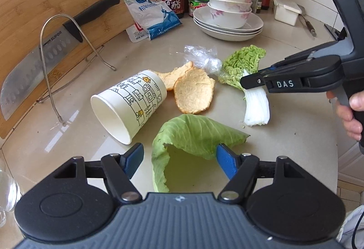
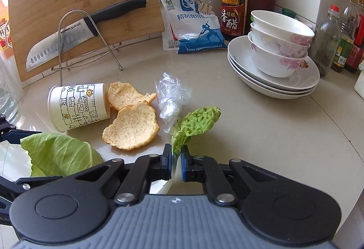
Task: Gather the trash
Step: 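Grasp the napa cabbage leaf stalk with the right gripper and lift it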
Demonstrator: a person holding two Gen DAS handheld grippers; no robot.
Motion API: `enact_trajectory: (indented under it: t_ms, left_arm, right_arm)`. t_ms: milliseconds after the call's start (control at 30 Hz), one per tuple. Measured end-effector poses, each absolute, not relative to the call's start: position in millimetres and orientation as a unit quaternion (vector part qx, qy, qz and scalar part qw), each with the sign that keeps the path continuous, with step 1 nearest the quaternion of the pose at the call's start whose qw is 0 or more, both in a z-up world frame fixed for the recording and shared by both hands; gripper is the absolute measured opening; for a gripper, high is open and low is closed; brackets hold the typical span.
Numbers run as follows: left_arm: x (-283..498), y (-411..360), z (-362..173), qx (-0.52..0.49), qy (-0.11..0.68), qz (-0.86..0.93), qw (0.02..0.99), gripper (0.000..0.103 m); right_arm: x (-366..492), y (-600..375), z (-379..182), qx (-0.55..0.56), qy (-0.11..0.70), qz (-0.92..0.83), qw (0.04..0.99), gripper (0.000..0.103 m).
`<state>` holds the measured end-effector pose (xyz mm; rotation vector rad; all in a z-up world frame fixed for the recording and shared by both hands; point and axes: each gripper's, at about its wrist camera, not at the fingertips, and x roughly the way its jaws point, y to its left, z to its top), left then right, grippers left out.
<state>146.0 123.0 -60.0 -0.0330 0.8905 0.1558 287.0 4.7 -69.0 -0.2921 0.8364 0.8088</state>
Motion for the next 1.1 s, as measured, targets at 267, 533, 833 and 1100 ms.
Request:
enact_trajectory:
  t_ms: [267,533,833,1100]
  left_arm:
    - [154,135,-72,-0.04,0.439,0.066,0.895,0.043]
    - [150,144,-66,-0.047,0.432,0.076,0.898,0.001]
    - [139,129,-40,-0.007,0.414,0.065,0.908,0.001]
    - [140,108,-27,0.013,0.403,0.044,0.914,0.001]
  right_arm:
    - [283,-3,-66,-0.138,0.391,0.384,0.825,0.008]
    - [277,-11,-61,-0.146,0.387,0.388,0.824,0.008]
    - [265,-29,-43,-0.158,0.375,0.402,0.821,0.007]
    - [265,-41,-51,-0.132,0.399,0.406,0.811,0.016]
